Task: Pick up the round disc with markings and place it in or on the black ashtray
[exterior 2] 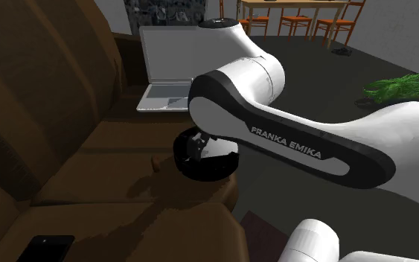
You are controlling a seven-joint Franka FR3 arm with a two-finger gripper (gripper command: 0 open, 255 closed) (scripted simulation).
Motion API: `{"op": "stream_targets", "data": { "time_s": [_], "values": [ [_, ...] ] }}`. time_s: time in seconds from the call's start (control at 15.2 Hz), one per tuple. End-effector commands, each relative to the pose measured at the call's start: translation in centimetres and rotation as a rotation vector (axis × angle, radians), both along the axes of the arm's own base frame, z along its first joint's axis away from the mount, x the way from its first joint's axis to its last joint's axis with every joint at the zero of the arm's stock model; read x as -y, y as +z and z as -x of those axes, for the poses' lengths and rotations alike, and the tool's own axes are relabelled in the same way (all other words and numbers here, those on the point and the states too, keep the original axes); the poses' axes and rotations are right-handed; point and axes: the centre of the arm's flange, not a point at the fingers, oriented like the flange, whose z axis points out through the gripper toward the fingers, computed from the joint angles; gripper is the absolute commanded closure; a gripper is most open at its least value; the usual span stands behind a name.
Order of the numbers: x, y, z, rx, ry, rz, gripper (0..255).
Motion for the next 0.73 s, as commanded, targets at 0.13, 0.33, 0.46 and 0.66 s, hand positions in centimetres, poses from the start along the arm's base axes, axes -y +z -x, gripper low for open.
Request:
{"op": "stream_targets", "data": {
  "time_s": [0.13, 0.33, 0.46, 0.66],
  "values": [
    [-1.3, 0.2, -2.8, -0.051, 0.074, -0.008, 0],
    [-3.7, 0.3, -6.7, -0.128, 0.186, -0.02, 0],
    [-5.5, 0.2, -9.2, -0.179, 0.26, -0.028, 0],
    [-8.6, -0.1, -12.6, -0.256, 0.371, -0.039, 0]
  ]
}}
